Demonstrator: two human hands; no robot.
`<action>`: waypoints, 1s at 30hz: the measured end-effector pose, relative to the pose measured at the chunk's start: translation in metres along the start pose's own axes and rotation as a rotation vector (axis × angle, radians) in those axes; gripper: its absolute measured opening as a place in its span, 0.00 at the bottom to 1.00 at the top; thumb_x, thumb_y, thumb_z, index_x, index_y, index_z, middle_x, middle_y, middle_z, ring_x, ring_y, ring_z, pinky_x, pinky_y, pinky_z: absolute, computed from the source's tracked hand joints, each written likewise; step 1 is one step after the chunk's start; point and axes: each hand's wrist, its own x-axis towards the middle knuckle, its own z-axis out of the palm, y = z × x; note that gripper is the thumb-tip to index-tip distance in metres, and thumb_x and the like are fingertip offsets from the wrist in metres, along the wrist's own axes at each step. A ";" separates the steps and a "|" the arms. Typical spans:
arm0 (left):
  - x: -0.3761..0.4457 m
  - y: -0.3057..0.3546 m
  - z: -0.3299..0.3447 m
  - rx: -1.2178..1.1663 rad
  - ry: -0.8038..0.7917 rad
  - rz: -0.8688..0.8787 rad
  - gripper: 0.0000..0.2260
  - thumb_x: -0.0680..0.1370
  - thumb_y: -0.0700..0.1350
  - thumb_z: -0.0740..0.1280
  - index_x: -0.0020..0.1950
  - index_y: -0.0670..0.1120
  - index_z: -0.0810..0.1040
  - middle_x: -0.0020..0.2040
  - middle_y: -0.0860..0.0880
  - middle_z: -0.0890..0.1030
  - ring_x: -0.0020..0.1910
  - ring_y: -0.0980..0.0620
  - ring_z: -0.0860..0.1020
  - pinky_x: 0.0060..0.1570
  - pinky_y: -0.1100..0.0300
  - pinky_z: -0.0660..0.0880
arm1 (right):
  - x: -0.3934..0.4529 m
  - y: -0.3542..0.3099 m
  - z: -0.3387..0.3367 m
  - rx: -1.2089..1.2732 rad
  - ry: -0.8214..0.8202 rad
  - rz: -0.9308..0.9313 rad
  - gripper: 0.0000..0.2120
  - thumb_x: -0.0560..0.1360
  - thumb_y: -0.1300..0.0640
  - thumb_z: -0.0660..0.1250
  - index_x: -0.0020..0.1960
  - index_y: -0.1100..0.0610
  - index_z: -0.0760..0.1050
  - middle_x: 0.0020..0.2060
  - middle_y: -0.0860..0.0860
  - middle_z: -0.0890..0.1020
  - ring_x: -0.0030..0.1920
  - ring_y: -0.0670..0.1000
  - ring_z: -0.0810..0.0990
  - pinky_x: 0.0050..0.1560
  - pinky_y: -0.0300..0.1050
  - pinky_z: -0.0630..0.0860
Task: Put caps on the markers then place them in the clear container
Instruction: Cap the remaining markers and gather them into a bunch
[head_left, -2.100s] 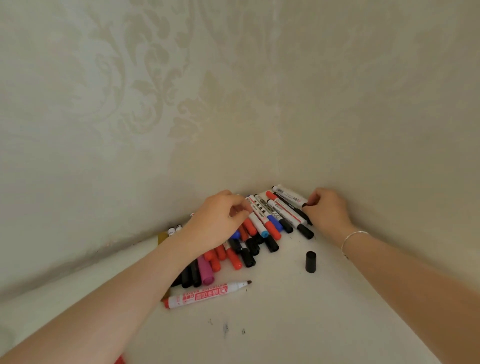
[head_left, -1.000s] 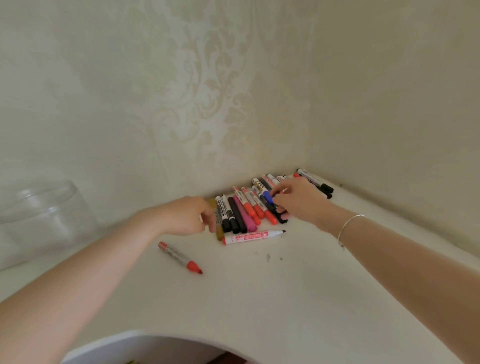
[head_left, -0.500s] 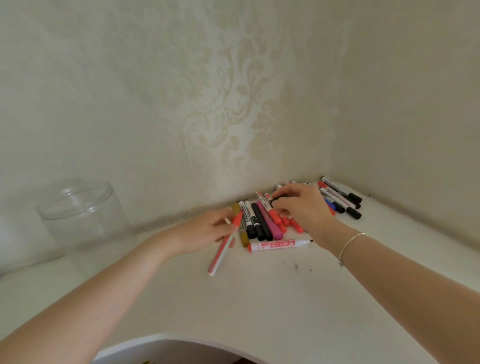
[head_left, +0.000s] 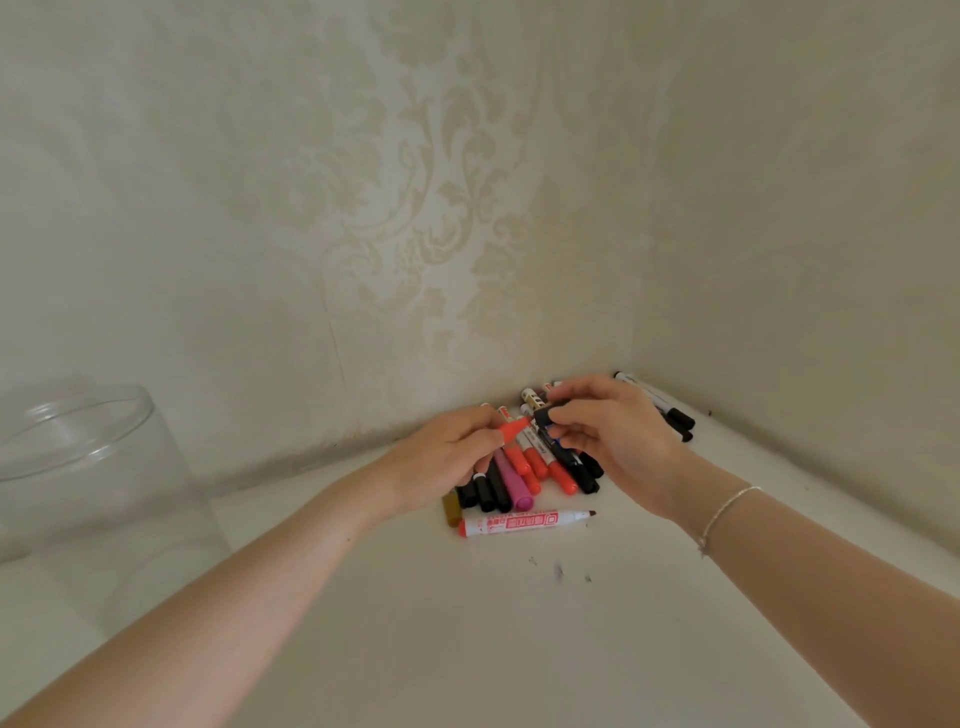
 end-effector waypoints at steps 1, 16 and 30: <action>0.001 0.001 0.001 -0.003 -0.005 0.000 0.10 0.82 0.41 0.56 0.55 0.35 0.73 0.31 0.51 0.66 0.21 0.61 0.62 0.23 0.71 0.59 | 0.001 0.001 0.000 0.005 -0.004 -0.001 0.08 0.74 0.72 0.63 0.46 0.62 0.77 0.37 0.56 0.79 0.34 0.49 0.78 0.37 0.38 0.75; 0.012 -0.004 0.007 0.023 -0.018 -0.018 0.10 0.82 0.44 0.57 0.53 0.40 0.75 0.32 0.53 0.70 0.21 0.62 0.65 0.24 0.71 0.60 | 0.005 0.003 -0.005 0.027 0.029 0.003 0.07 0.74 0.72 0.64 0.47 0.62 0.76 0.35 0.56 0.79 0.32 0.49 0.78 0.35 0.37 0.76; 0.018 -0.008 0.007 0.011 0.092 0.064 0.10 0.82 0.45 0.57 0.42 0.50 0.73 0.31 0.53 0.70 0.23 0.61 0.64 0.26 0.68 0.61 | 0.008 -0.001 -0.017 -0.106 -0.072 0.023 0.14 0.72 0.68 0.68 0.55 0.56 0.79 0.42 0.52 0.79 0.44 0.51 0.77 0.55 0.49 0.76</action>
